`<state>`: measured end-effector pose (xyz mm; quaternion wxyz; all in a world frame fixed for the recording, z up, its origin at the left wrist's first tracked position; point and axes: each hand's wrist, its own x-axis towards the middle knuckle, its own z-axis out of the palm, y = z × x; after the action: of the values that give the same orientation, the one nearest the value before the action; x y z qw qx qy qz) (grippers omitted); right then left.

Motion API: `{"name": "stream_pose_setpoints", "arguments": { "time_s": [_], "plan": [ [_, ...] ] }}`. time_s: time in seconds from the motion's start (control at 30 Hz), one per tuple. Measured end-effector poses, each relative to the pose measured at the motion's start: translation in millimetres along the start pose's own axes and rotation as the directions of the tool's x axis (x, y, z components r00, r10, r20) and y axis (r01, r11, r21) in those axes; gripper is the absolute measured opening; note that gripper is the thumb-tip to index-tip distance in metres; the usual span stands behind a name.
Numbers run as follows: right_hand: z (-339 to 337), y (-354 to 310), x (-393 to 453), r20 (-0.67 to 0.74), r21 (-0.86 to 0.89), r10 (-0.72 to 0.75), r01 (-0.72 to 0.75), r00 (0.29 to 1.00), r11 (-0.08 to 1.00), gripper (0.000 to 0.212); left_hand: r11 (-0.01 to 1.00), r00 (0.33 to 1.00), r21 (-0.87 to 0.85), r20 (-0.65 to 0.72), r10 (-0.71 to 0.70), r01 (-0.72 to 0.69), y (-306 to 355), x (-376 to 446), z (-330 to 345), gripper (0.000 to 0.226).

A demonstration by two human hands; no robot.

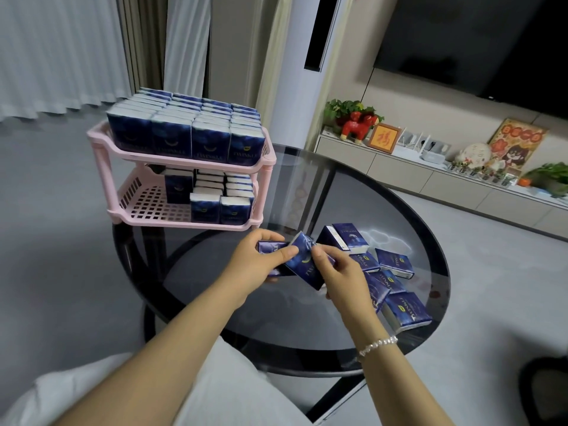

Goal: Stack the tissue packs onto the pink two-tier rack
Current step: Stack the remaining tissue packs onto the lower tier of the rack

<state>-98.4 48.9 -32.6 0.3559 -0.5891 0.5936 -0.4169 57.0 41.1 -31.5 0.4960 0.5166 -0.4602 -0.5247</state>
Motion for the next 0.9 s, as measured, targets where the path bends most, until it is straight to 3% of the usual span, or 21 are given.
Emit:
{"name": "stream_pose_setpoints", "arguments": {
  "time_s": [0.1,0.3,0.4,0.53,0.7,0.8,0.9],
  "plan": [
    [-1,-1,-2,0.114,0.044,-0.007,0.002,0.993,0.999,0.014,0.999,1.000,-0.042,-0.030,-0.006,0.005,-1,1,-2,0.025],
    [4,-4,-1,0.075,0.405,0.185,-0.199,0.980,0.892,0.013,0.970,0.996,-0.233,0.066,-0.058,0.071,-2,1,1,0.023],
    [12,-3,-2,0.045,0.360,0.154,-0.160,0.987,0.919,0.036,0.953,0.994,-0.287,0.077,-0.078,0.097,-4,2,4,0.022],
    [23,-2,-3,0.059,0.368,0.104,-0.119,0.993,0.922,0.030,0.956,0.994,-0.274,0.032,-0.103,0.108,-7,6,3,0.024],
    [22,-4,2,0.080,0.381,0.042,-0.069,0.996,0.922,0.035,0.968,0.990,-0.216,0.086,-0.110,0.127,-7,6,-2,0.061],
    [17,-4,8,0.105,0.330,0.019,-0.053,0.994,0.943,0.043,0.987,0.983,-0.080,0.135,-0.127,0.138,-5,6,-3,0.034],
    [4,-4,17,0.088,0.245,0.037,-0.058,0.995,0.968,0.033,0.957,0.978,-0.204,0.090,-0.191,0.206,-6,9,-2,0.025]
  ]
}}
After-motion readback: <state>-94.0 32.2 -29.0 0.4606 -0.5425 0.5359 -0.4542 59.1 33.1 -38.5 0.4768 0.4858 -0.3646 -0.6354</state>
